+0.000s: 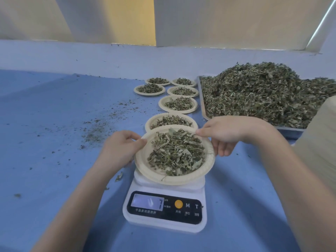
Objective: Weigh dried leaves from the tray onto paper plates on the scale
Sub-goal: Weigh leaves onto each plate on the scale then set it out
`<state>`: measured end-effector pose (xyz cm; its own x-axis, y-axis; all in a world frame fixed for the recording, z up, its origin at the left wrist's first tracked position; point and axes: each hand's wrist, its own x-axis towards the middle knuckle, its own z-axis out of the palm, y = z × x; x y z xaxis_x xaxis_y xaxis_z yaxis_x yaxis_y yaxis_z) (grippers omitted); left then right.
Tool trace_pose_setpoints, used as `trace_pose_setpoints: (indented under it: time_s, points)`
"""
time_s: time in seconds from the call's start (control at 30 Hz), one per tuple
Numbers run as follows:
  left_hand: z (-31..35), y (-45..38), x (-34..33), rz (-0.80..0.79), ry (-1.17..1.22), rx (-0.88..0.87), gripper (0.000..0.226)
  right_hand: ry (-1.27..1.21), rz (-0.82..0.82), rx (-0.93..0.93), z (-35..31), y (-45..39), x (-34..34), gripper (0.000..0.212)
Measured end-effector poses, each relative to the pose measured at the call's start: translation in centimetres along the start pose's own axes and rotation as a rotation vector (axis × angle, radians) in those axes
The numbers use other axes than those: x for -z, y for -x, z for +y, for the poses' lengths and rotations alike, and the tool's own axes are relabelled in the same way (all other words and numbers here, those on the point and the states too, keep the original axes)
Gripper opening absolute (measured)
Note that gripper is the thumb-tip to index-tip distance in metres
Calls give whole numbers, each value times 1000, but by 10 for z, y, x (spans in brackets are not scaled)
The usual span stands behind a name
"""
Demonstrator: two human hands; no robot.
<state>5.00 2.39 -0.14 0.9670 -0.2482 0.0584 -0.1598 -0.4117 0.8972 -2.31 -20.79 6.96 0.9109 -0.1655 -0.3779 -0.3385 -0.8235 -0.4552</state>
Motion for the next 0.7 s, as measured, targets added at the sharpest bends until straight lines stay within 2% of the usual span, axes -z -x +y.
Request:
trace_pose_setpoints:
  time_s: [0.1,0.3,0.5,0.63,0.7]
  points:
    - [11,-4,8,3,88,17,16,-49,109,25,-12,0,7,46]
    - [37,-42,45,89,243,29,17,-367,267,89,-47,-33,25,24]
    - [37,-112,74,168,232,86,19,-744,249,152,-84,-102,39,10]
    - [23,-163,82,208,171,134,21,-808,230,129,-107,-160,46,15]
    - [15,-187,83,214,152,148,22,-790,237,108,-117,-190,48,7]
